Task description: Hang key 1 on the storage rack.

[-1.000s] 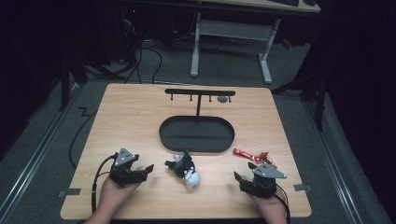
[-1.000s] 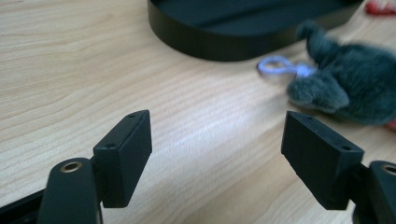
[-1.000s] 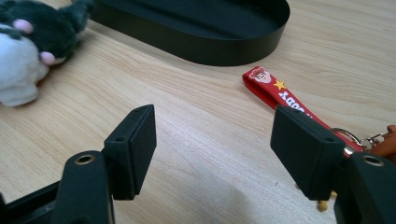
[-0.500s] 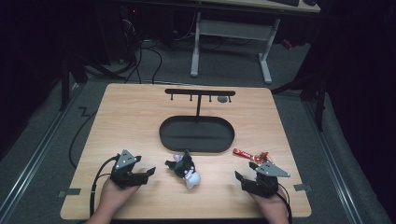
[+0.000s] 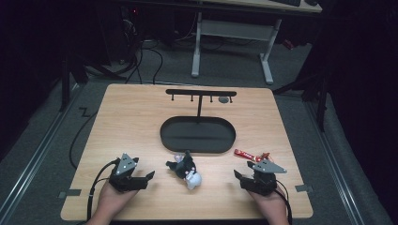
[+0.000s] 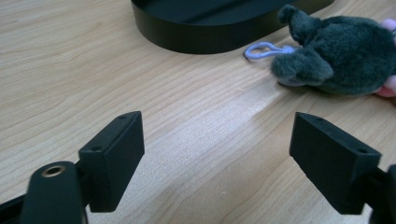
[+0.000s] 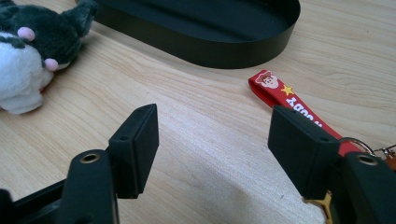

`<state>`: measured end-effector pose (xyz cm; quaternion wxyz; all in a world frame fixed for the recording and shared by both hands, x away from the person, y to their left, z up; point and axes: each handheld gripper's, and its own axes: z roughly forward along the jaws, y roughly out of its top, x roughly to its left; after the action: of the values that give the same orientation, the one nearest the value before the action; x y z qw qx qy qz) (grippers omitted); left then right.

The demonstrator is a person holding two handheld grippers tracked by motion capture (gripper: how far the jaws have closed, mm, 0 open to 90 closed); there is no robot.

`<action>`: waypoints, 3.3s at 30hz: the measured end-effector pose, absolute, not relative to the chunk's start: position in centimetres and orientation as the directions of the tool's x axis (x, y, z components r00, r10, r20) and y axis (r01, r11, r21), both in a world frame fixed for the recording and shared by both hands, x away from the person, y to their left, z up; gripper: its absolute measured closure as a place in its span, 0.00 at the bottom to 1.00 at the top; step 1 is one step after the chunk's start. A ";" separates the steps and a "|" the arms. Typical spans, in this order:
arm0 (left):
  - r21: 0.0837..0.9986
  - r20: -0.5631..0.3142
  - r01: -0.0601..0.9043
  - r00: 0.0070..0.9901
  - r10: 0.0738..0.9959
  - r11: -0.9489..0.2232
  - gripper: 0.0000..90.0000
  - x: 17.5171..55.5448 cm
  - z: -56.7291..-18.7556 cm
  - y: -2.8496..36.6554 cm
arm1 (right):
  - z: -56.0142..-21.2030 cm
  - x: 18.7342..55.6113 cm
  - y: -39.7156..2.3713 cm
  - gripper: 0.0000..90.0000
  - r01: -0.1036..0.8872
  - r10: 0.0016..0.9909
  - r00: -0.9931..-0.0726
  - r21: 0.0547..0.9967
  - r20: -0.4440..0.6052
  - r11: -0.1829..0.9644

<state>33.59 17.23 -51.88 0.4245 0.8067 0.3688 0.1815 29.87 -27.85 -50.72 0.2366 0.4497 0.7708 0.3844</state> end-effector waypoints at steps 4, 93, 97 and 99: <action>0.822 -0.012 0.430 0.669 0.743 -0.374 0.18 33.6 -51.9 16.8 | -50.8 29.5 -27.9 0.36 0.514 0.873 -0.486 0.797 -0.036 0.318; 0.815 0.013 0.368 0.760 0.650 -0.447 0.23 33.2 -51.4 14.3 | -46.2 31.6 -31.0 0.47 0.775 0.844 -0.521 0.345 -0.126 0.530; 0.818 0.008 0.369 0.760 0.650 -0.441 0.23 33.2 -51.4 14.3 | -46.0 32.5 -31.9 0.47 0.796 0.863 -0.491 0.342 -0.118 0.499; 0.817 0.012 0.365 0.763 0.647 -0.446 0.23 33.2 -51.4 14.3 | -46.0 32.8 -32.3 0.46 0.805 0.871 -0.478 0.339 -0.117 0.487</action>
<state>33.22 14.29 -51.43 0.4304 0.8343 0.3032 0.1635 32.84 -32.31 -46.00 0.1377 0.4922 0.8512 0.1194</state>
